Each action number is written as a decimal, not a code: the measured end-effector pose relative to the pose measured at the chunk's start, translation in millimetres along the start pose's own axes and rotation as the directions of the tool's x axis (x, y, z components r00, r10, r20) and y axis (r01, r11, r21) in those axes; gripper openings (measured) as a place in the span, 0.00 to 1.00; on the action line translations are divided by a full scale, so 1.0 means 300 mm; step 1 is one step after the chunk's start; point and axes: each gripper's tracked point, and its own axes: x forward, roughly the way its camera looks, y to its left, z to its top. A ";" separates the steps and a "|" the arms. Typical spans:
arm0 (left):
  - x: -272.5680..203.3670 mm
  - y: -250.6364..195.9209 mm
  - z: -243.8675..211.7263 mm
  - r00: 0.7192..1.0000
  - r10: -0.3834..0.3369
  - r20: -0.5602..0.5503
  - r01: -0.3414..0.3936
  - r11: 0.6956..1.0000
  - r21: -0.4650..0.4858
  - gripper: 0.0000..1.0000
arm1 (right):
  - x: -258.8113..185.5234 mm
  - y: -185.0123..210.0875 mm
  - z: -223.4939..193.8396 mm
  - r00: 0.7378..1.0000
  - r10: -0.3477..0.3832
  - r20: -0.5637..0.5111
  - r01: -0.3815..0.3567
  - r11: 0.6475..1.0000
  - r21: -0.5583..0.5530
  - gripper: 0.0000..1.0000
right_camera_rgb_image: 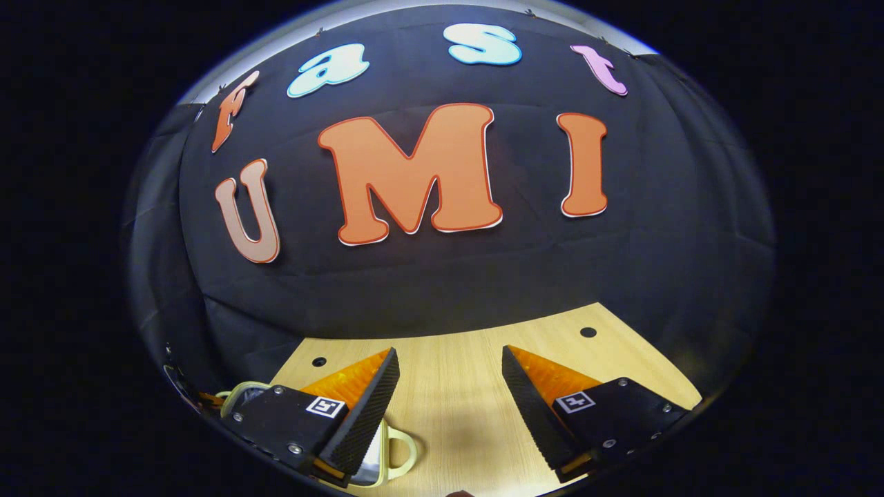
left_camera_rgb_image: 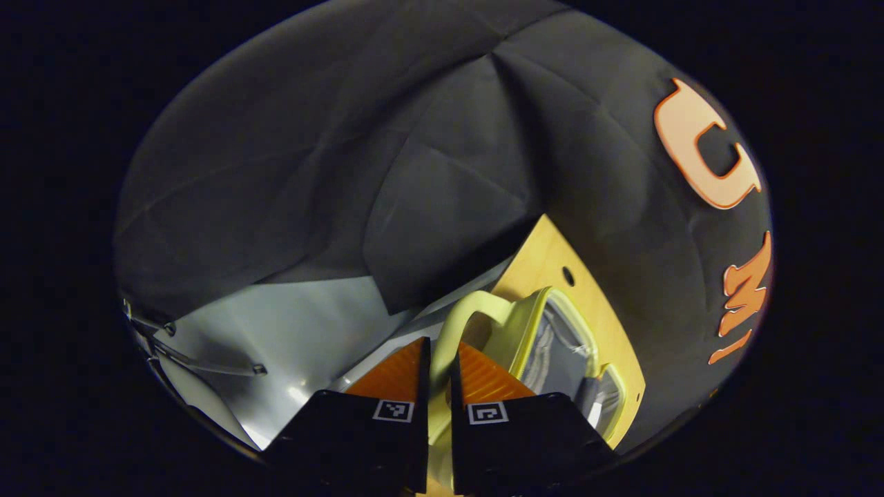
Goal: First open the suitcase, pack the skin care products into it, and then close the suitcase.
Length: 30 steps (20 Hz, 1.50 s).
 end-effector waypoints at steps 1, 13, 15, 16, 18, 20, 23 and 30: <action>-0.040 -0.056 0.028 0.999 -0.035 0.021 0.034 0.999 0.016 0.14 | -0.003 -0.011 0.004 1.000 -0.005 0.000 0.005 1.000 -0.014 0.95; -0.330 -0.607 0.105 0.958 -0.265 0.106 0.223 0.927 0.302 0.12 | -0.050 -0.108 -0.010 0.998 -0.011 0.056 0.019 0.990 -0.141 0.95; -0.356 -0.664 0.082 0.954 -0.279 0.107 0.233 0.918 0.321 0.12 | -0.039 -0.099 -0.016 0.998 0.011 0.060 -0.003 0.991 -0.131 0.95; -0.371 -0.692 0.074 0.951 -0.291 0.105 0.242 0.912 0.330 0.13 | -0.037 -0.088 -0.012 0.997 0.025 0.067 -0.016 0.992 -0.124 0.95; -0.411 -0.752 0.045 0.943 -0.315 0.105 0.263 0.902 0.342 0.13 | -0.021 -0.074 -0.014 0.997 0.044 0.067 -0.037 0.993 -0.111 0.95; -0.445 -0.825 0.008 0.934 -0.344 0.095 0.291 0.889 0.354 0.14 | -0.014 -0.052 0.003 0.993 0.080 0.084 -0.072 0.993 -0.094 0.95; -0.485 -0.951 -0.087 0.922 -0.378 0.084 0.317 0.861 0.398 0.14 | -0.001 -0.028 0.024 0.986 0.125 0.108 -0.116 0.989 -0.090 0.95; -0.513 -1.173 -0.292 0.904 -0.426 0.032 0.367 0.813 0.451 0.14 | 0.002 -0.069 0.002 0.979 0.175 0.103 -0.169 0.983 -0.066 0.95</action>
